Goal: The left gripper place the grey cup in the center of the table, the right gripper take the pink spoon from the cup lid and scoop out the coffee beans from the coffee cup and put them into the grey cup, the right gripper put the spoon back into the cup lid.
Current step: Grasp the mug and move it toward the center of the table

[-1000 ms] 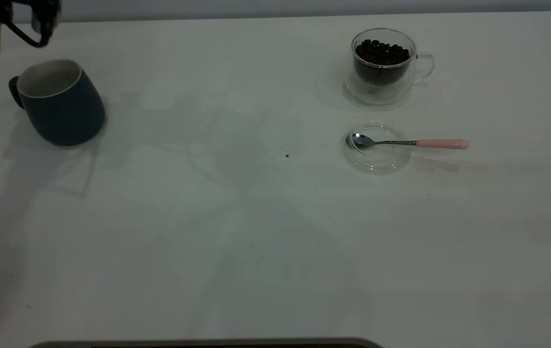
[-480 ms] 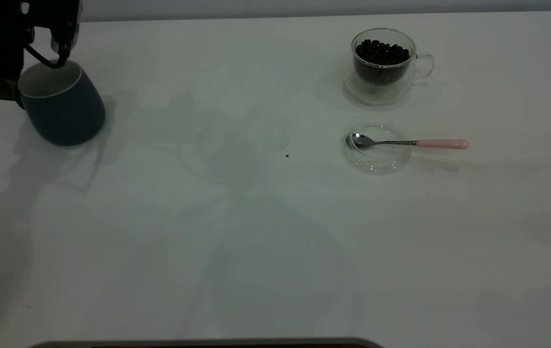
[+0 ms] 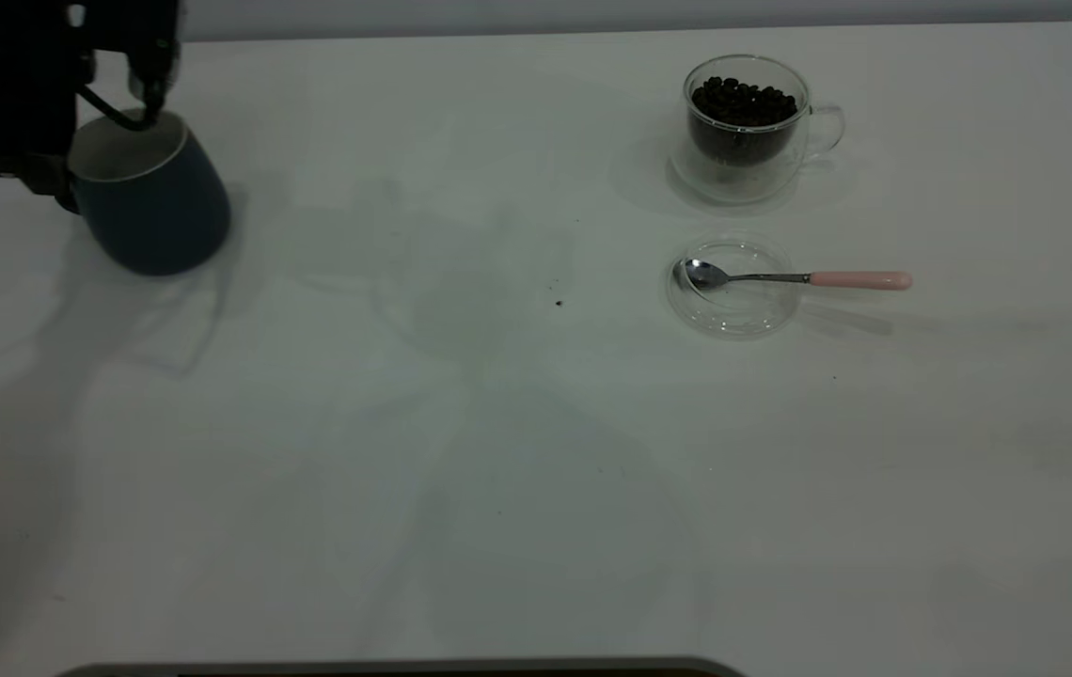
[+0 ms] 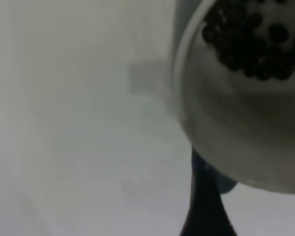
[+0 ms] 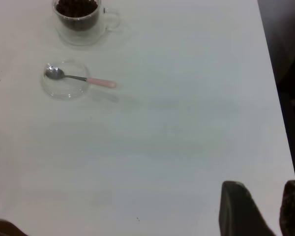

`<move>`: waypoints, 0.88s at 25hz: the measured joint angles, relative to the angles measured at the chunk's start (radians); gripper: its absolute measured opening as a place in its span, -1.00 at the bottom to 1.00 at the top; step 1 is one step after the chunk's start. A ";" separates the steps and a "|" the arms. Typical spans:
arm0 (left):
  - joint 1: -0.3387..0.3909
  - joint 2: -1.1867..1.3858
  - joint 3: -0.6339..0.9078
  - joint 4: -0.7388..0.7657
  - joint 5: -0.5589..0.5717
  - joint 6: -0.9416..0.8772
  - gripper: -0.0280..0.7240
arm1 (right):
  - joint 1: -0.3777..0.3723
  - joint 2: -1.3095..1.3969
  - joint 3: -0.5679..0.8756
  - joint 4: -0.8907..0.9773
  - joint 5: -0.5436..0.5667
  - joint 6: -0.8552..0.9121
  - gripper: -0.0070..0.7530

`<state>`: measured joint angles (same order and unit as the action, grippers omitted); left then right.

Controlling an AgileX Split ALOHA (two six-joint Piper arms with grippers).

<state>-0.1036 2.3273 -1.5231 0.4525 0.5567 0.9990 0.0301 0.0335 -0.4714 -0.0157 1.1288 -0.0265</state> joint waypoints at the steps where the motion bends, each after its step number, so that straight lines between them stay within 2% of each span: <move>1: -0.011 0.000 0.000 -0.002 -0.001 0.000 0.58 | 0.000 0.000 0.000 0.000 0.000 0.000 -0.34; 10: -0.112 0.003 0.000 -0.003 -0.035 -0.009 0.58 | 0.000 0.000 0.000 0.000 0.000 0.000 -0.34; 22: -0.269 0.007 0.000 -0.006 -0.098 -0.111 0.58 | 0.000 0.000 0.000 0.000 0.000 0.000 -0.34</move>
<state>-0.3725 2.3343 -1.5231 0.4468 0.4592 0.8884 0.0301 0.0335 -0.4714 -0.0157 1.1288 -0.0265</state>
